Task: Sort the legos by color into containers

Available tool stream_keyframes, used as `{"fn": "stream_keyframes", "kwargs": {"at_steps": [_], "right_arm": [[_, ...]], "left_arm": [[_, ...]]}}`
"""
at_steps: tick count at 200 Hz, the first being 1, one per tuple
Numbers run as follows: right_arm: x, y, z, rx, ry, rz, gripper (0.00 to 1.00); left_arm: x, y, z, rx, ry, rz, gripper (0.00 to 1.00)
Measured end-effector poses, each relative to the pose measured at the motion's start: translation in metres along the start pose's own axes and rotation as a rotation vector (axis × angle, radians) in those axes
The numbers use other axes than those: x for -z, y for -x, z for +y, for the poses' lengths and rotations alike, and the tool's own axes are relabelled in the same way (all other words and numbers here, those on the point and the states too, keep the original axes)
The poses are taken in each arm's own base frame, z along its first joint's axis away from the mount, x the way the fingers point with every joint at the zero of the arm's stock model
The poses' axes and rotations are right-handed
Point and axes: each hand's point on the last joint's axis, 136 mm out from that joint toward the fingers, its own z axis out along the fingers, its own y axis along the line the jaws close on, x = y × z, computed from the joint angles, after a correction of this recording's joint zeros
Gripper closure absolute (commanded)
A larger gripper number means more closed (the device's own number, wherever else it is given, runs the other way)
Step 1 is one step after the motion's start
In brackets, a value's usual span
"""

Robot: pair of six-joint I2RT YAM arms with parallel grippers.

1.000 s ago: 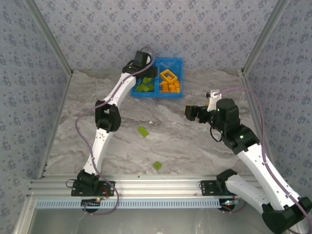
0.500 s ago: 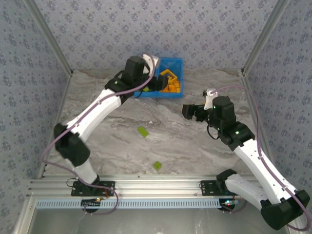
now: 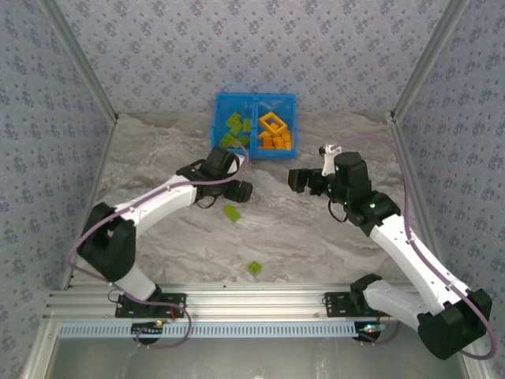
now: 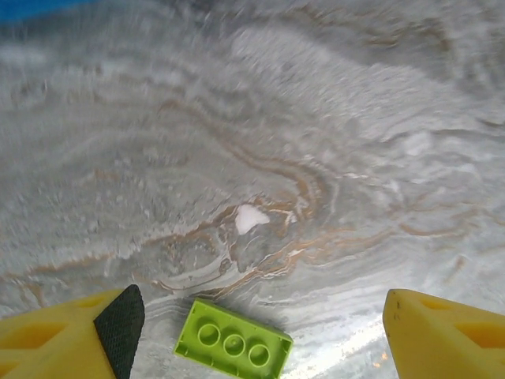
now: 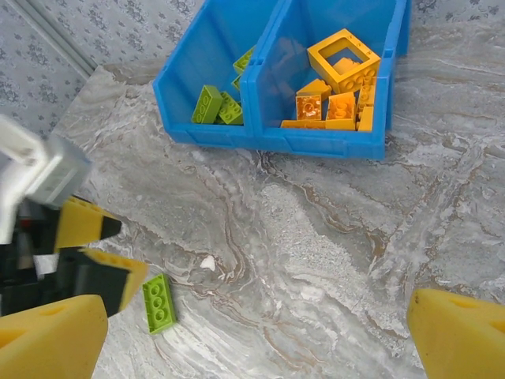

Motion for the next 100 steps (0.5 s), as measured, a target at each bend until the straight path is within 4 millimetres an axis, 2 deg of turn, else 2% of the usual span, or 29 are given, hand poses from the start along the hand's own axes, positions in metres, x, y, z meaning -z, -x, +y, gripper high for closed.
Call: {"fn": "stream_keyframes", "kwargs": {"at_steps": [27, 54, 81, 100], "right_arm": [[0.0, 0.0, 0.0, 0.0, -0.001, 0.001, 0.0], [0.0, 0.0, 0.0, 0.0, -0.001, 0.001, 0.0], [0.002, 0.0, 0.0, 0.0, -0.001, 0.001, 0.0], [0.005, 0.002, 0.001, 0.001, 0.001, -0.01, 0.0]], "left_arm": [[-0.031, -0.036, 0.014, 0.2, 0.06, 0.096, 0.2], [-0.05, -0.065, 0.021, 0.334, 0.17, 0.172, 0.24], [-0.057, -0.081, 0.025, 0.438, 0.267, 0.208, 0.3], [-0.058, -0.082, 0.027, 0.489, 0.304, 0.204, 0.37]]}}
